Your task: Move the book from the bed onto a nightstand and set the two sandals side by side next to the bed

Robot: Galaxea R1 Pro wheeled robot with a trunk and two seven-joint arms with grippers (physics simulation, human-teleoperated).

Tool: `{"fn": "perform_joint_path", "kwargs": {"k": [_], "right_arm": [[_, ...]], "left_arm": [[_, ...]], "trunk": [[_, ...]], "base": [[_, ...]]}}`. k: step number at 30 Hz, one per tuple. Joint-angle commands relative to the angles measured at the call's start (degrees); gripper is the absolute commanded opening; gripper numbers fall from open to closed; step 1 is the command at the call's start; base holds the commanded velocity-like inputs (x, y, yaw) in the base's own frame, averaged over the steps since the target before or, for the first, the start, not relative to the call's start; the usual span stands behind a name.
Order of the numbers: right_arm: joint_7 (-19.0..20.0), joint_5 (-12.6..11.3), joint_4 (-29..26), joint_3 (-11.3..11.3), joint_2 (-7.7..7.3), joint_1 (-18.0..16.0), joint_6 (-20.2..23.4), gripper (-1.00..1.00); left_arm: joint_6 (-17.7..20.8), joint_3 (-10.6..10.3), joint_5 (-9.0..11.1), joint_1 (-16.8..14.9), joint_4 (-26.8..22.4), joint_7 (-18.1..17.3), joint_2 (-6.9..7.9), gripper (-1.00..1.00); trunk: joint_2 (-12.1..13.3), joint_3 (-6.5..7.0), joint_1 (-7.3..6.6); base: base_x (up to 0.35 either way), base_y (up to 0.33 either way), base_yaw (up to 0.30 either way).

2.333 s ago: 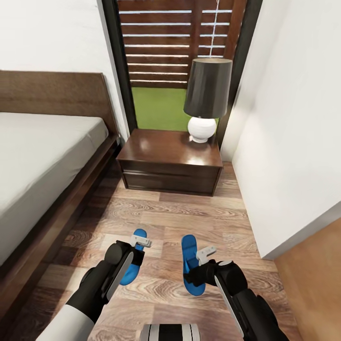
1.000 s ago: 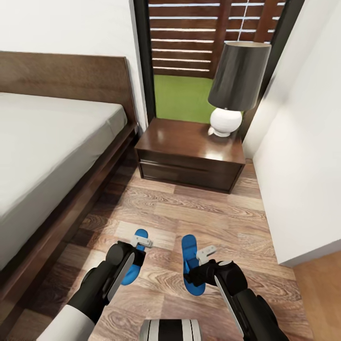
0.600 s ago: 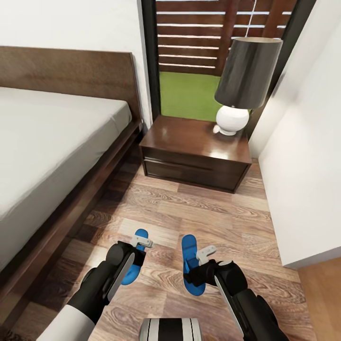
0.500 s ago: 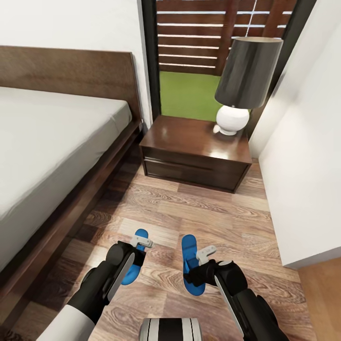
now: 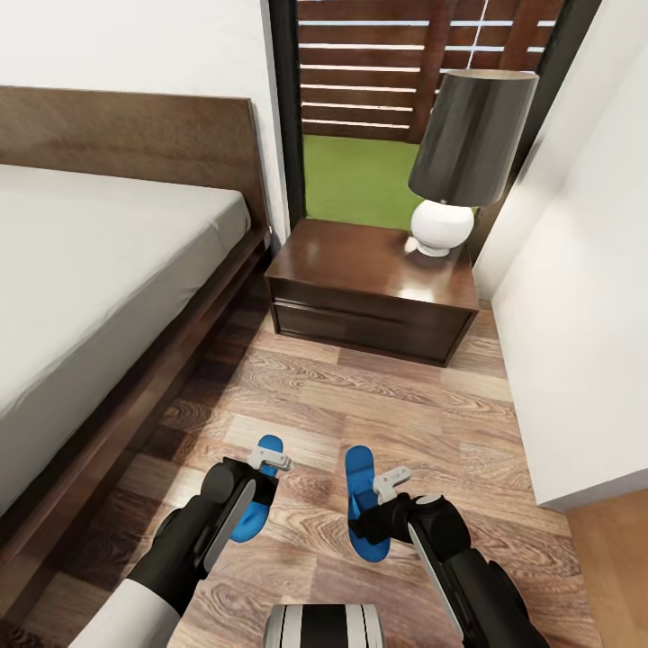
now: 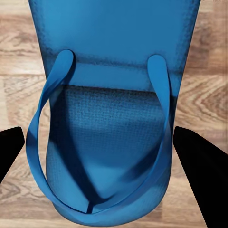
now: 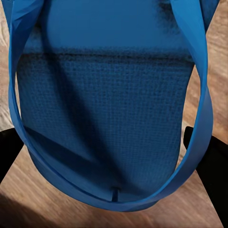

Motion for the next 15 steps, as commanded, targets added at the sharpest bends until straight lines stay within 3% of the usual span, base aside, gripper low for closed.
{"fn": "perform_joint_path", "kwargs": {"k": [1, 15], "right_arm": [[0.47, 0.57, -0.06, -0.02, 0.00, -0.02, 0.21, -1.00], [0.64, 0.39, -0.14, -0.39, -0.06, -0.04, 0.45, -1.00]], "left_arm": [[0.19, -0.07, 0.62, -0.03, -0.11, 0.59, 0.01, -1.00], [0.20, -0.04, 2.73, -0.03, -0.26, 0.63, -0.16, -1.00]], "trunk": [[-0.02, -0.04, -0.01], [-0.02, -0.04, -0.01]], "base": [[0.000, 0.000, 0.000], [0.000, 0.000, 0.000]]}}
